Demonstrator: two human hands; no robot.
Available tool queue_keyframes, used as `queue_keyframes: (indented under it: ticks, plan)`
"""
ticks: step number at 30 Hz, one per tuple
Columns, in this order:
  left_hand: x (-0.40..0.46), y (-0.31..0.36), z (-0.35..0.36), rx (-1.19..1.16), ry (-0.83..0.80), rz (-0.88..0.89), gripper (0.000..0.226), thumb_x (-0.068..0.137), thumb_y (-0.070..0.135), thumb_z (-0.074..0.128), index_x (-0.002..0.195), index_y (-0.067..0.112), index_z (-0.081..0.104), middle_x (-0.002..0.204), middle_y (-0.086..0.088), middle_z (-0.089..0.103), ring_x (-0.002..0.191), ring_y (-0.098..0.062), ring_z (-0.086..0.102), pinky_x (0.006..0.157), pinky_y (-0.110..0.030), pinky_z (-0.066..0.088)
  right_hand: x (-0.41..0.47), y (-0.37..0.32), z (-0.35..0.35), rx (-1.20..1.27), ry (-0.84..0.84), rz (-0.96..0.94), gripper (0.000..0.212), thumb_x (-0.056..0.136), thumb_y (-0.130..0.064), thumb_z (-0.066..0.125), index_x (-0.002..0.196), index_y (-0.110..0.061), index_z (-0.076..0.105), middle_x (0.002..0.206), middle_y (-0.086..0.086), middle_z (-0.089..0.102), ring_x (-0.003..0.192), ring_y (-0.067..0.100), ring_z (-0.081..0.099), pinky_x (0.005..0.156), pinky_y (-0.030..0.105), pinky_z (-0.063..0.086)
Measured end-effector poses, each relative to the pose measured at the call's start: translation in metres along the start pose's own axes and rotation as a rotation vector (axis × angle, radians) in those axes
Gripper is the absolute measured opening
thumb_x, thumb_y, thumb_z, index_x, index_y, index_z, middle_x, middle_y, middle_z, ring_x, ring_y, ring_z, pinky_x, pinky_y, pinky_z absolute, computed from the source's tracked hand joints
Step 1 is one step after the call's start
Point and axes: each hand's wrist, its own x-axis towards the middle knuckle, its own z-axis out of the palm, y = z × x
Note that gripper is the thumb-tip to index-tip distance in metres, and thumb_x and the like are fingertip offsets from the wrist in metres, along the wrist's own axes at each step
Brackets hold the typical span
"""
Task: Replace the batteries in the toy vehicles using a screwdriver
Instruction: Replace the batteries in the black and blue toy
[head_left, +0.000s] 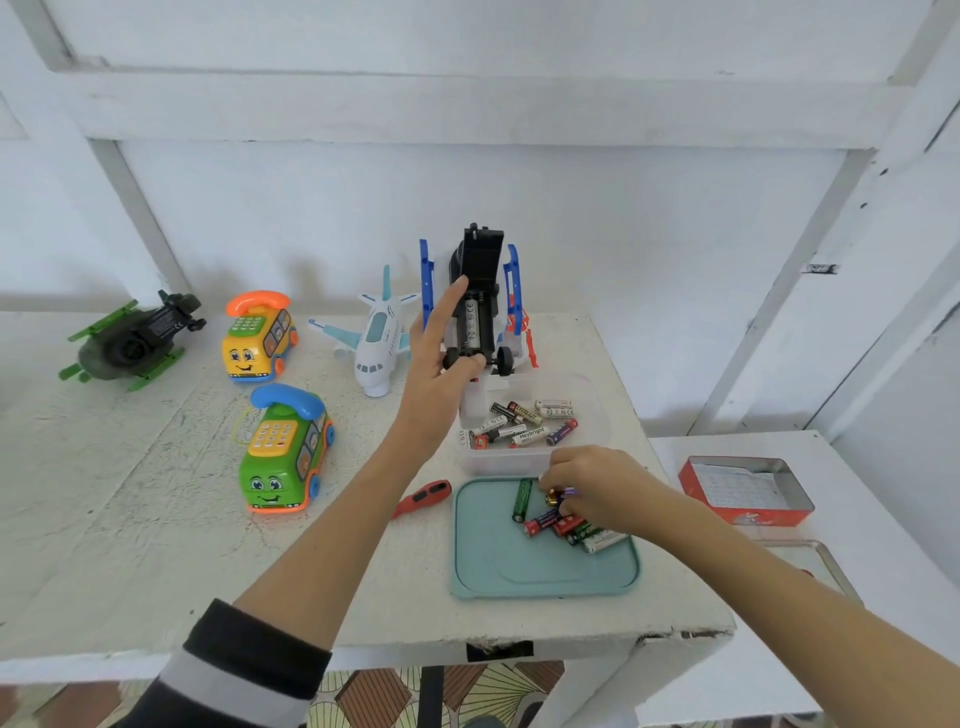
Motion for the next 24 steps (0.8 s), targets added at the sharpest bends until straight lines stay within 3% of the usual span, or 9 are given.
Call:
queue_keyframes:
  ticks: [3, 5, 7, 11, 14, 17, 22, 24]
  plan:
    - [-0.001, 0.0, -0.001, 0.006, 0.003, -0.006, 0.071, 0.077, 0.011, 0.048, 0.134, 0.053, 0.039, 0.134, 0.012, 0.041, 0.114, -0.018, 0.053, 0.089, -0.025, 0.046, -0.001, 0.002, 0.0, 0.089, 0.032, -0.033, 0.032, 0.087, -0.01, 0.055, 0.116, -0.02, 0.064, 0.104, -0.006, 0.056, 0.09, 0.011, 0.053, 0.072, 0.023, 0.042]
    - [-0.002, 0.0, -0.002, 0.003, 0.005, -0.009, 0.071, 0.077, 0.011, 0.048, 0.133, 0.053, 0.039, 0.133, 0.012, 0.041, 0.114, -0.02, 0.053, 0.088, -0.024, 0.047, -0.002, 0.001, -0.007, 0.253, 0.104, -0.034, 0.029, 0.085, -0.01, 0.06, 0.113, -0.015, 0.066, 0.094, -0.008, 0.052, 0.069, 0.0, 0.047, 0.065, 0.014, 0.038]
    - [-0.003, 0.001, -0.003, 0.009, 0.013, -0.015, 0.071, 0.077, 0.011, 0.048, 0.133, 0.054, 0.039, 0.133, 0.014, 0.042, 0.117, -0.019, 0.052, 0.091, -0.025, 0.047, -0.004, -0.002, -0.023, 0.468, 0.204, -0.001, 0.027, 0.084, -0.008, 0.064, 0.11, -0.013, 0.068, 0.091, -0.005, 0.054, 0.058, 0.001, 0.045, 0.063, 0.011, 0.04]
    - [-0.003, 0.001, -0.007, 0.013, 0.031, -0.028, 0.071, 0.077, 0.012, 0.049, 0.135, 0.053, 0.04, 0.135, 0.011, 0.043, 0.115, -0.019, 0.053, 0.095, -0.031, 0.048, -0.009, -0.008, -0.064, 0.998, 0.344, 0.029, 0.021, 0.082, -0.003, 0.066, 0.101, -0.012, 0.07, 0.085, 0.001, 0.062, 0.062, 0.011, 0.058, 0.065, 0.025, 0.051]
    - [-0.005, 0.002, -0.01, 0.003, 0.035, -0.028, 0.071, 0.078, 0.011, 0.049, 0.136, 0.05, 0.039, 0.134, 0.014, 0.044, 0.109, -0.014, 0.056, 0.094, -0.029, 0.048, -0.006, -0.012, -0.082, 1.272, 0.422, -0.01, 0.018, 0.082, 0.003, 0.064, 0.094, -0.009, 0.069, 0.077, 0.006, 0.069, 0.069, 0.018, 0.065, 0.07, 0.025, 0.052]
    - [-0.006, 0.006, -0.012, -0.019, 0.033, -0.024, 0.07, 0.082, 0.006, 0.049, 0.137, 0.048, 0.039, 0.132, 0.018, 0.044, 0.099, 0.002, 0.056, 0.089, -0.02, 0.049, 0.003, -0.018, -0.091, 1.397, 0.474, -0.03, 0.021, 0.085, 0.005, 0.058, 0.096, -0.009, 0.069, 0.08, 0.008, 0.071, 0.071, 0.015, 0.066, 0.072, 0.02, 0.052]
    - [-0.01, 0.009, -0.017, 0.001, 0.054, -0.033, 0.071, 0.077, 0.014, 0.049, 0.135, 0.055, 0.039, 0.138, 0.008, 0.042, 0.108, -0.006, 0.055, 0.091, -0.021, 0.047, 0.023, -0.028, -0.1, 1.49, 0.566, -0.065, 0.018, 0.087, 0.001, 0.056, 0.097, -0.007, 0.069, 0.088, 0.011, 0.072, 0.073, 0.016, 0.067, 0.076, 0.022, 0.052]
    - [-0.01, 0.012, -0.018, 0.012, 0.049, -0.029, 0.071, 0.078, 0.014, 0.05, 0.133, 0.057, 0.039, 0.139, 0.006, 0.039, 0.107, 0.001, 0.054, 0.092, -0.021, 0.046, 0.031, -0.033, -0.104, 1.424, 0.615, -0.076, 0.018, 0.087, -0.002, 0.058, 0.097, -0.01, 0.07, 0.086, 0.008, 0.073, 0.074, 0.016, 0.067, 0.078, 0.024, 0.053]
